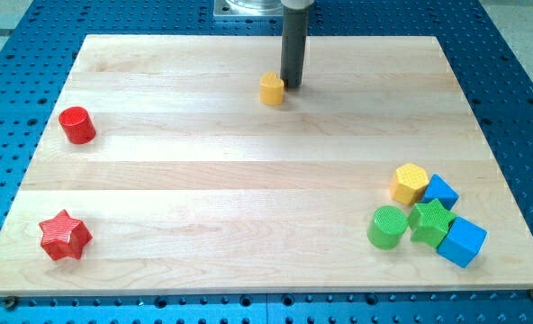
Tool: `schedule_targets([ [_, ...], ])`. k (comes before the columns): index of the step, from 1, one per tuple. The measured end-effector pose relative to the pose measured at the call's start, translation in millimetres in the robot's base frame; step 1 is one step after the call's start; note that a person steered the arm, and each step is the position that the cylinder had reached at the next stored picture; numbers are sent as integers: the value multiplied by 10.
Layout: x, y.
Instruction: Move the heart above the green circle
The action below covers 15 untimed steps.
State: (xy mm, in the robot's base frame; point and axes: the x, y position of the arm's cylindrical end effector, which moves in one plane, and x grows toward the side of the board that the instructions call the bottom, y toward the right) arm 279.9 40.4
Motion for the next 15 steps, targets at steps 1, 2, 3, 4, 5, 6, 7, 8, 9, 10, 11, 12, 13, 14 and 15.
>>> schedule_targets([
  [1, -203, -233],
  [2, 224, -685],
  [3, 781, -861],
  [4, 526, -683],
  [5, -84, -601],
  [6, 202, -412],
  [7, 959, -448],
  [8, 1190, -325],
  [9, 750, -322],
  [10, 702, -119],
  [11, 1264, 170],
  [12, 1778, 488],
  [13, 1688, 801],
  [14, 1561, 1114],
  [15, 1928, 1164],
])
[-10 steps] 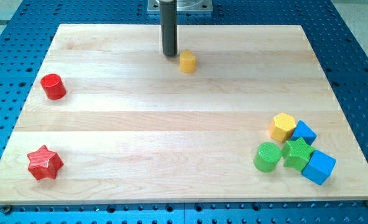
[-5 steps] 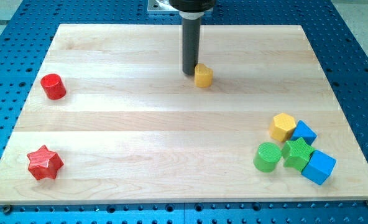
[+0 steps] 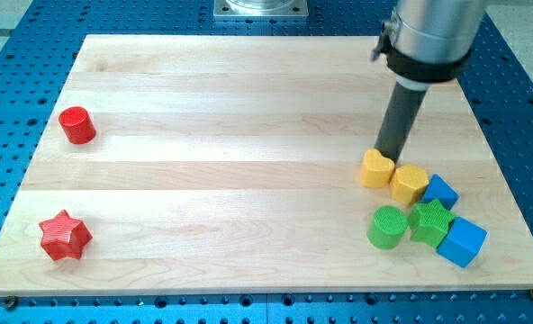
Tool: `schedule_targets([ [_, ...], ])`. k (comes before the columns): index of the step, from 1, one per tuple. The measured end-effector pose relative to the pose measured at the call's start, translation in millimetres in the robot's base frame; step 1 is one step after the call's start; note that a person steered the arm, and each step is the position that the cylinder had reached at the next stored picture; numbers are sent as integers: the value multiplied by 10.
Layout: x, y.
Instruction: Move the heart above the green circle
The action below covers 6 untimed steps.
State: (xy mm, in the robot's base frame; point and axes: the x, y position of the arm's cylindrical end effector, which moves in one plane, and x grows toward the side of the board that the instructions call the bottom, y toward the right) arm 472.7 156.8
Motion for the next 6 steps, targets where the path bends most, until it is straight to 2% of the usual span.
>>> schedule_targets([
  [1, 139, 0],
  [2, -266, -21],
  [3, -444, -260],
  [4, -251, -353],
  [5, 144, -364],
  [6, 209, -365],
])
